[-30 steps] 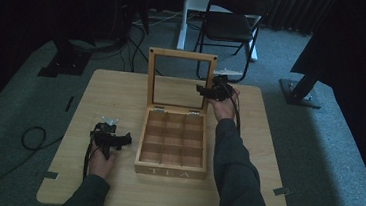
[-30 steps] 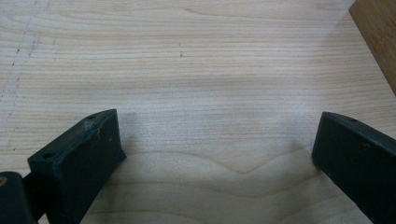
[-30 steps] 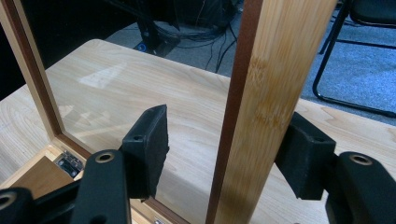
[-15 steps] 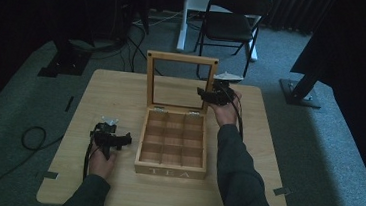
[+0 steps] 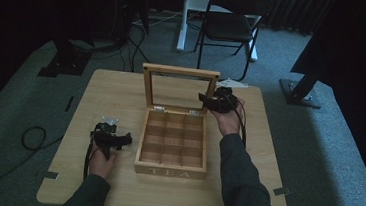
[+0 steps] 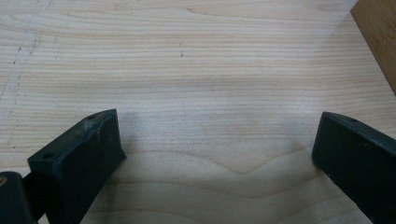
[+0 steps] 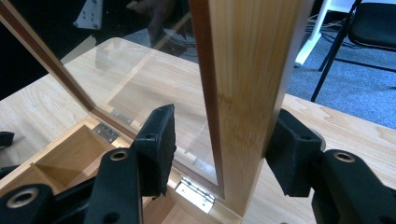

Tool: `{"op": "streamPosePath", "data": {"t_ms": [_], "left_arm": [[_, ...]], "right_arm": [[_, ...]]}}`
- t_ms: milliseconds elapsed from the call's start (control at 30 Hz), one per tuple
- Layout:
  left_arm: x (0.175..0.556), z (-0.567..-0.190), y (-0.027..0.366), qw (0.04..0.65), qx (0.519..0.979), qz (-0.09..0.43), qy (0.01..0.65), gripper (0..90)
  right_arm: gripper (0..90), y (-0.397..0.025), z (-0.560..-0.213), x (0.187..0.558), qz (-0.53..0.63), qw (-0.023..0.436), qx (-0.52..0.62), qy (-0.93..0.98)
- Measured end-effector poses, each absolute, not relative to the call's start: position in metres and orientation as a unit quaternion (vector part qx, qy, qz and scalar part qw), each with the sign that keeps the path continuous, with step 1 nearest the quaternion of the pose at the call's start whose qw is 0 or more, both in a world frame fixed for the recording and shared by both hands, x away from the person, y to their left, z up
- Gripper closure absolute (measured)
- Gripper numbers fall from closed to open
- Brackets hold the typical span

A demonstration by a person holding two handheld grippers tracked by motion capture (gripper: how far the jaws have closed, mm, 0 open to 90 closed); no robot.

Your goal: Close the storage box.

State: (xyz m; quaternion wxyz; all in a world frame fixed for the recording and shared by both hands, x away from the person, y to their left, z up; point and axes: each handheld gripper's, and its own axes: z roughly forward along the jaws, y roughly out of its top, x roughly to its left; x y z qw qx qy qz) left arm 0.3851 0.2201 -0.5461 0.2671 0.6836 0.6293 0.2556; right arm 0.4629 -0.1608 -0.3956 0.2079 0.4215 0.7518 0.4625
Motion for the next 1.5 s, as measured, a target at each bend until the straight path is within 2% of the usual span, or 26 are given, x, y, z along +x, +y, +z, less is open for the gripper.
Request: {"op": "streamPosePath", "data": {"t_ms": [367, 667, 1500], "left_arm": [[0.385, -0.546, 0.220, 0.267, 0.684, 0.256, 0.629, 1.6], [0.385, -0.546, 0.220, 0.267, 0.683, 0.256, 0.629, 1.6], [0.385, -0.546, 0.220, 0.267, 0.684, 0.255, 0.630, 1.6]], "right_arm": [[52.0, -0.172, -0.386, 0.450, 0.488, 0.211, 0.424, 0.733], [60.7, -0.177, -0.366, 0.435, 0.485, 0.226, 0.414, 0.736], [60.2, -0.170, -0.336, 0.410, 0.463, 0.243, 0.418, 0.743]]}}
